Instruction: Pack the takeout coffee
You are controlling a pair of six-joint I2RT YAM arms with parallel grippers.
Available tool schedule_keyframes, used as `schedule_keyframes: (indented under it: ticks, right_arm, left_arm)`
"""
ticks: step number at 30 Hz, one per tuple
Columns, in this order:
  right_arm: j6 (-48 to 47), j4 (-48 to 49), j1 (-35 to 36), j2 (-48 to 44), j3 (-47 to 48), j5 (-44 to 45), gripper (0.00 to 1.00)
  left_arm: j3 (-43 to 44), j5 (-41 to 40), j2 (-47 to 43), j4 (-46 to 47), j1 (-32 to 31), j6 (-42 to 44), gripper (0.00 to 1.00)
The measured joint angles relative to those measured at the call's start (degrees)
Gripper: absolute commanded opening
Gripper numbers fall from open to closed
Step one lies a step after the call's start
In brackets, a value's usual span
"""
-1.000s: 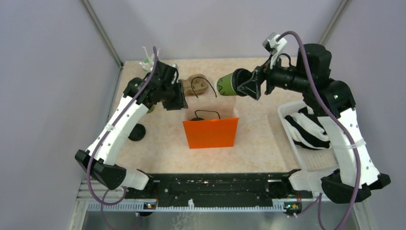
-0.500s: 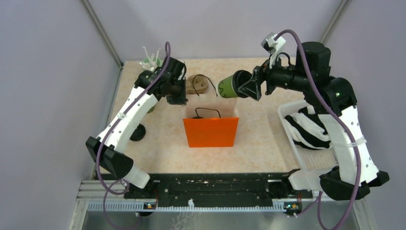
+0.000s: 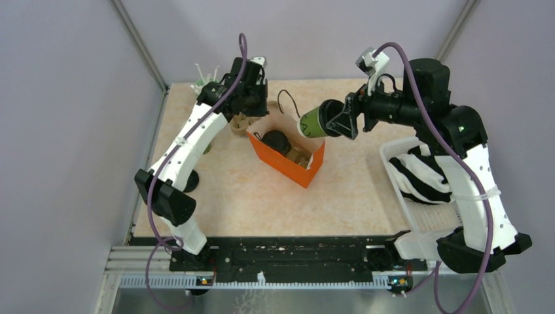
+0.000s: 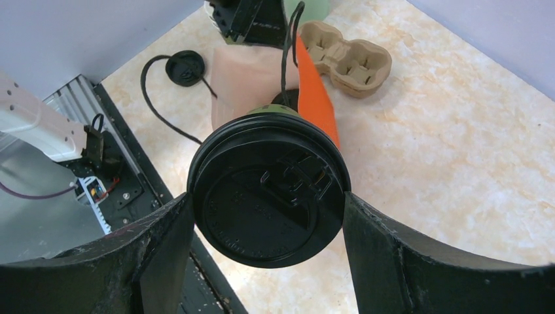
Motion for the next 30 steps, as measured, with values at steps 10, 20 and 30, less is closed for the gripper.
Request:
schedule_keyframes:
  ticks: [10, 20, 30]
  right_arm:
    - [0.9, -2.8, 0.8, 2.8, 2.1, 0.4, 0.45]
    - [1.2, -6.3, 7.1, 5.4, 5.2, 2.3, 0.45]
    - [1.2, -7.6, 20.7, 5.9, 5.2, 11.5, 0.43]
  left_arm:
    - [-9.5, -0.5, -3.6, 14.7, 0.1, 0.5, 0.0]
    - [-29.0, -0.9, -18.6, 24.2, 0.7, -0.5, 0.0]
    - [-40.2, -0.4, -29.6, 29.8, 0.8, -3.3, 0.0]
